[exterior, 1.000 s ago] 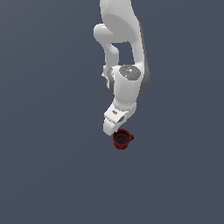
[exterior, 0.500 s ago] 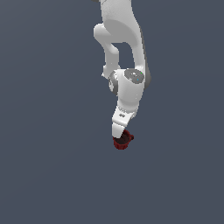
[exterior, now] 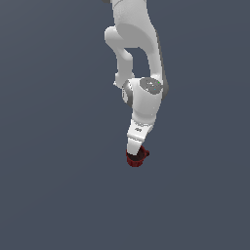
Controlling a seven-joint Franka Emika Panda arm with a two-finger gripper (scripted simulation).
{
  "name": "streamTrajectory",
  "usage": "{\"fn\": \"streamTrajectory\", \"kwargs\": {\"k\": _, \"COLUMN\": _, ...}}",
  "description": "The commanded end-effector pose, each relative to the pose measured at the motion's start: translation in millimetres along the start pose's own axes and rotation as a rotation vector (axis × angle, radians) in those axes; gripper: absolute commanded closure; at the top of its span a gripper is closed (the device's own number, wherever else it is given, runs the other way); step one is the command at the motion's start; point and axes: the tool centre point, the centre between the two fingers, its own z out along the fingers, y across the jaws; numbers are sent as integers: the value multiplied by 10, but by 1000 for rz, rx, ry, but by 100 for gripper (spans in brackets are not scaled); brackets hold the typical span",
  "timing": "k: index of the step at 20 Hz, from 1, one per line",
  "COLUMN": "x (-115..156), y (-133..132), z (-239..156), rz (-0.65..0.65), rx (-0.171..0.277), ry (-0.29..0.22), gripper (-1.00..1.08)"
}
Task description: Pick up the object and move it to a goal position.
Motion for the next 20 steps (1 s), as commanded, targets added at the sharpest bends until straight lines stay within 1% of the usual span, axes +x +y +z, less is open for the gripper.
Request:
{"fn": "streamTrajectory", "kwargs": {"k": 1, "x": 0, "y": -1, "z": 28, "rz": -1, "rx": 0, "ry": 0, "gripper": -20}}
{"fn": "streamTrajectory", "kwargs": {"k": 7, "x": -1, "y": -8, "z": 241, "rz": -5, "rx": 0, "ry": 0, "gripper": -20}}
{"fn": "streamTrajectory", "kwargs": {"k": 11, "x": -1, "y": -11, "z": 299, "rz": -6, "rx": 0, "ry": 0, "gripper": -20}}
{"fn": "streamTrajectory", "kwargs": {"k": 12, "x": -1, "y": -11, "z": 299, "rz": -6, "rx": 0, "ry": 0, "gripper": 108}}
{"fn": "streamTrajectory", "kwargs": {"k": 20, "x": -1, "y": -11, "z": 299, "rz": -6, "rx": 0, "ry": 0, "gripper": 108}}
